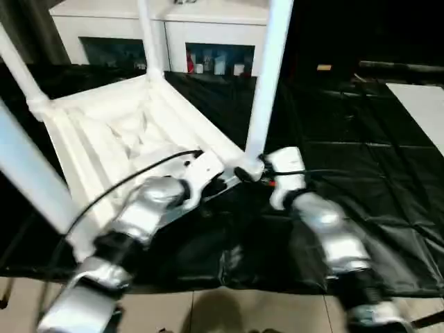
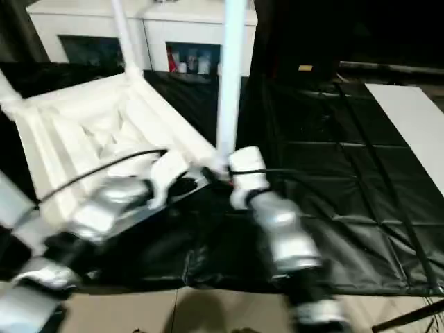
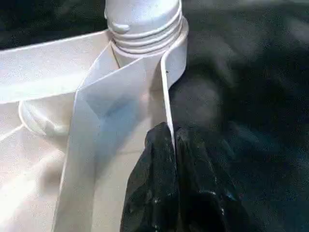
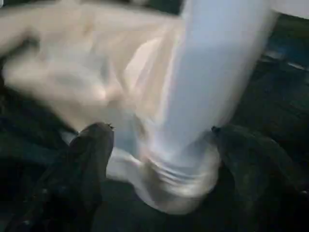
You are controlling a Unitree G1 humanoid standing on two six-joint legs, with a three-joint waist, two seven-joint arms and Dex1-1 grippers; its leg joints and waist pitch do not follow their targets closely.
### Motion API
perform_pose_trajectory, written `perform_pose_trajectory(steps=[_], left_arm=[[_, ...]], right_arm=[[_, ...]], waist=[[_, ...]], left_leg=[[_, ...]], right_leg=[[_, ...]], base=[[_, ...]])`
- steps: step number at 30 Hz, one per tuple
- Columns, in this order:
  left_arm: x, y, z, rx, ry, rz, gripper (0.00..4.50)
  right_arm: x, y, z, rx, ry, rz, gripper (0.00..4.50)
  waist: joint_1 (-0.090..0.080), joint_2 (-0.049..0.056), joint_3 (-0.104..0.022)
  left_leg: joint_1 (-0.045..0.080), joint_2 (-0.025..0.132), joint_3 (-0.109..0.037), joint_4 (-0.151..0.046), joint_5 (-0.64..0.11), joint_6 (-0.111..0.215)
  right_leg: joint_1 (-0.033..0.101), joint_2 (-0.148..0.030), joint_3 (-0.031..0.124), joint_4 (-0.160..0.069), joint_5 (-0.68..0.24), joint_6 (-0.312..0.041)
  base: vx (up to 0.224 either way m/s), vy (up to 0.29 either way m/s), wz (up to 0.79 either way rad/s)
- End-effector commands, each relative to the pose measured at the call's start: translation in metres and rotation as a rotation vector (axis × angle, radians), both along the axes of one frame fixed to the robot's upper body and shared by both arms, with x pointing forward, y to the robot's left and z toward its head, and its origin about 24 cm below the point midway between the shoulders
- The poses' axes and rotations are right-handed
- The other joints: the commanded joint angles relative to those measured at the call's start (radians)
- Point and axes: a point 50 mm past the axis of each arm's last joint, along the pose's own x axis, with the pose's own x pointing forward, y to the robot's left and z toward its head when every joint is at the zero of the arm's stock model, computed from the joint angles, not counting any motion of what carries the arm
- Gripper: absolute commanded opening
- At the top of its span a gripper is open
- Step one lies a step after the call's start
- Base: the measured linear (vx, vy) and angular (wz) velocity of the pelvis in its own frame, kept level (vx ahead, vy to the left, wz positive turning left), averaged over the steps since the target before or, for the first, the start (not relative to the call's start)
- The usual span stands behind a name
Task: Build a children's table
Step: Rotate leg to tighten
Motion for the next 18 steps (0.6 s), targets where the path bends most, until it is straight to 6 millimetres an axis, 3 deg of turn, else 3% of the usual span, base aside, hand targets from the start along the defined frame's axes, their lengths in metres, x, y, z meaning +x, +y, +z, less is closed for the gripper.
perform_pose_trajectory(steps=[1,3,7,9,17,18], left_arm=[[-0.012,-0.001,-0.007,0.055,0.064,-0.129,0.0],[-0.015,0.008,-0.004,0.08,0.075,-0.176,0.0],[-0.021,0.012,0.002,0.059,0.097,-0.22,0.0],[-0.022,0.012,0.004,0.053,0.101,-0.229,0.0],[-0.031,0.005,0.0,0.045,0.144,-0.289,0.0],[-0.032,0.005,0.0,0.044,0.145,-0.291,0.0]], right_arm=[[-0.008,-0.004,0.004,-0.023,0.024,0.12,4.17],[-0.017,-0.023,0.005,-0.092,0.091,0.198,4.39],[-0.018,-0.036,0.004,-0.143,0.115,0.203,4.46],[-0.017,-0.034,0.003,-0.136,0.114,0.2,4.46],[-0.021,0.012,-0.011,-0.103,0.151,0.346,4.46],[-0.02,0.014,-0.013,-0.119,0.149,0.349,4.46]], waist=[[0.006,0.006,-0.058],[0.009,0.004,-0.052],[0.011,0.0,-0.049],[0.009,-0.001,-0.051],[0.014,0.005,-0.056],[0.014,-0.002,-0.056]], left_leg=[[0.005,0.049,-0.007,-0.07,-0.146,0.101],[0.005,0.049,-0.008,-0.075,-0.191,0.092],[0.009,0.052,-0.011,-0.08,-0.229,0.054],[0.007,0.05,-0.011,-0.08,-0.206,0.051],[0.007,0.052,-0.01,-0.076,-0.156,0.059],[0.006,0.052,-0.01,-0.077,-0.156,0.058]], right_leg=[[0.061,-0.063,0.045,-0.056,-0.03,-0.271],[0.063,-0.063,0.045,-0.064,-0.112,-0.261],[0.058,-0.068,0.045,-0.075,-0.251,-0.229],[0.059,-0.066,0.045,-0.072,-0.23,-0.233],[0.057,-0.064,0.043,-0.059,-0.125,-0.26],[0.058,-0.063,0.043,-0.059,-0.125,-0.261]], base=[[0.0,0.0,0.0],[0.0,0.0,0.0],[0.0,0.0,0.0],[0.0,0.0,0.0],[0.0,0.0,0.0],[0.0,0.0,0.0]])
